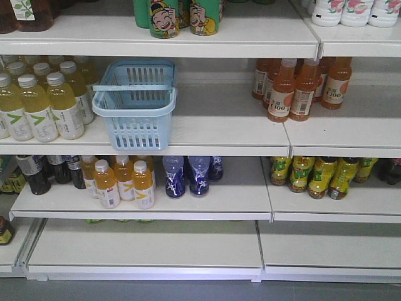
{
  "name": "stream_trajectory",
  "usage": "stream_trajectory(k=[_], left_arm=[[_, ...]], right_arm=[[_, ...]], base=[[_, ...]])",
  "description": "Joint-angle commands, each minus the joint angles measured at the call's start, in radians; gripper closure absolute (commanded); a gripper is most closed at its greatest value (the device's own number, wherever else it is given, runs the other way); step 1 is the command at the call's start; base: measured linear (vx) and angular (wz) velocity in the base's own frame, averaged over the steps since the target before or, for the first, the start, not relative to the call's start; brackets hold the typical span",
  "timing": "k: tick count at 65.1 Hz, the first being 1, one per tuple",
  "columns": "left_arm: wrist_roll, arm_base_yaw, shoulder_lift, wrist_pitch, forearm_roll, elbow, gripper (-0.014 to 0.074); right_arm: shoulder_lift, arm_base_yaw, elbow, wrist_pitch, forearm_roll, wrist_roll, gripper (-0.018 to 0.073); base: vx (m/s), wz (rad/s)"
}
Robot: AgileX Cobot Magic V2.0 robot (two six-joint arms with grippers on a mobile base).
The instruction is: Place coke in basket with both arms
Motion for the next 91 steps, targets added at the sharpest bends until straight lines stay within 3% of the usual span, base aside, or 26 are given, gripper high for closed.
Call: stream_trajectory(k=[1, 91], left_arm=[[-0.009, 0.002, -0.018, -0.071, -0.008, -0.034, 0.0603], [-0.009, 0.002, -0.018, -0.071, -0.008, -0.034, 0.0603]], right_arm=[[-0.013, -0.002, 0.007, -0.073, -0.004, -0.008, 0.0564], [-0.013, -0.002, 0.007, -0.073, -0.004, -0.008, 0.0564]], base=[[0.10, 0.01], [0.05, -0.02]])
